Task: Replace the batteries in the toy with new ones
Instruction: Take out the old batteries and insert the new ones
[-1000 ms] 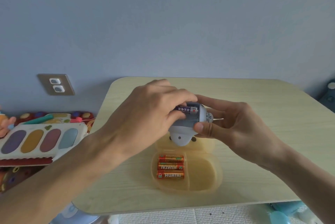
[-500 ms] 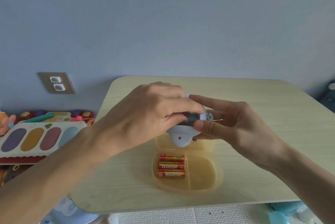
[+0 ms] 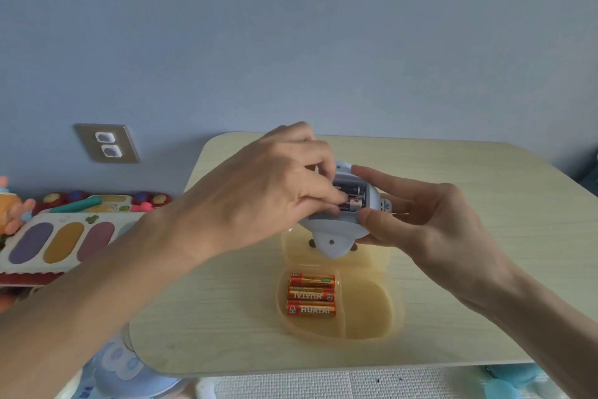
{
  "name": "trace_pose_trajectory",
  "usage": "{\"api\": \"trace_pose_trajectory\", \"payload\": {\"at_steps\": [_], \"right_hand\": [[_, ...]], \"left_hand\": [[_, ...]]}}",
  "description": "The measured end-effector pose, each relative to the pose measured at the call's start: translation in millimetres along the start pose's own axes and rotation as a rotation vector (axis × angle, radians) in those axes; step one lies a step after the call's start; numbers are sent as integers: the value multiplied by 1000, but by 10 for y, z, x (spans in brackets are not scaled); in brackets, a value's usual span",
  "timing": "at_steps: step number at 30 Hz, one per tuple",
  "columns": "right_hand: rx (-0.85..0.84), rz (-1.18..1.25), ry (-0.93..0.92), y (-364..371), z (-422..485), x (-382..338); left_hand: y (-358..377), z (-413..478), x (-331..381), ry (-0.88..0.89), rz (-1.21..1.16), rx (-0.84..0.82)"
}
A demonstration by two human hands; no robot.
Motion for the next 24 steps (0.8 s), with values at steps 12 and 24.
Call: {"api": "trace_pose_trajectory", "payload": {"at_steps": [12,24], "right_hand": [[67,75,35,-203,195,82],[-64,77,-18,-158,184,92]], "left_hand": [[213,-641,-850,-515,-57,-207],[335,-858,-949,-594,-58,-319]]}}
Point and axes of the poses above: each hand's wrist, its own z-axis towards the middle knuckle, its own y-axis out of the palm, x = y × z, the point moved 6 cm from there along z, towards the middle knuckle, and after that the axes turned 11 degrees about y, right-handed, at the moved point
